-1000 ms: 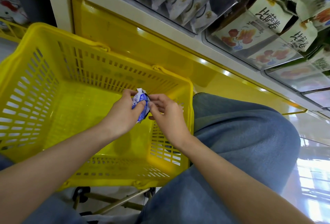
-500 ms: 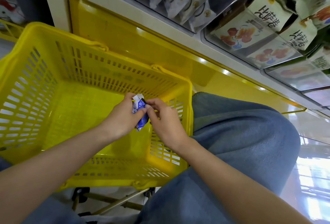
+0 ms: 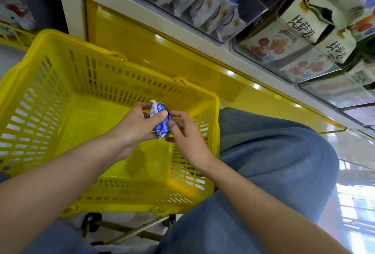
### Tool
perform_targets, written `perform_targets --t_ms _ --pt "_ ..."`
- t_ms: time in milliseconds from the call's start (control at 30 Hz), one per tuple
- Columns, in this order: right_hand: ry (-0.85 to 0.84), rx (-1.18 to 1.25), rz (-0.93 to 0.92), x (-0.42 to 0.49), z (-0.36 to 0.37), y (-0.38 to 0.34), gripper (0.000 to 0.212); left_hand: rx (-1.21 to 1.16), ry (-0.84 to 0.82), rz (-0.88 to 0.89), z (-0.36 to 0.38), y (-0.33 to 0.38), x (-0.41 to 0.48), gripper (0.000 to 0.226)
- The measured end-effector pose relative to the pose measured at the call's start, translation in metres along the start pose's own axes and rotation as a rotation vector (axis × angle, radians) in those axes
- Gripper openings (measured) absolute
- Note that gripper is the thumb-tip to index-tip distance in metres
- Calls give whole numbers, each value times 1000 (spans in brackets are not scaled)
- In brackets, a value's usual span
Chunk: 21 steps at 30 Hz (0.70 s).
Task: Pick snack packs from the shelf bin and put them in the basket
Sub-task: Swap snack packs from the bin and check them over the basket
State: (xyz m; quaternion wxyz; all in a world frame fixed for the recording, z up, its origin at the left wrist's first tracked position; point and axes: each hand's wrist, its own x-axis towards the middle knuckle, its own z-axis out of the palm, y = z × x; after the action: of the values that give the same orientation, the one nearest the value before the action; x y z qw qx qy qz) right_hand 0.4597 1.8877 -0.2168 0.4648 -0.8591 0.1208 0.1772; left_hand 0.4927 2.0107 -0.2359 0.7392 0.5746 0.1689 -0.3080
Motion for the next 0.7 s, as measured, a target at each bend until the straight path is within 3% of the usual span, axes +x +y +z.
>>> perform_targets --t_ms 67,167,300,400,500,600,700 --pt "-7 61 6 1 -2 -3 25 53 41 33 0 2 2 50" --pt "-47 107 91 4 -11 -9 21 384 82 300 -7 8 4 58" --pt "-114 165 273 10 -23 -14 32 550 -192 412 -10 14 0 33" --pt "-106 253 345 11 -26 -14 38 657 -199 470 -11 14 2 14" --pt "-93 295 210 6 -27 -12 42 511 -129 422 -11 17 3 8" --pt "27 135 -38 1 -30 -15 27 287 -104 317 -9 24 4 11" --pt "203 74 -124 0 -40 -24 25 325 -176 315 0 32 4 16"
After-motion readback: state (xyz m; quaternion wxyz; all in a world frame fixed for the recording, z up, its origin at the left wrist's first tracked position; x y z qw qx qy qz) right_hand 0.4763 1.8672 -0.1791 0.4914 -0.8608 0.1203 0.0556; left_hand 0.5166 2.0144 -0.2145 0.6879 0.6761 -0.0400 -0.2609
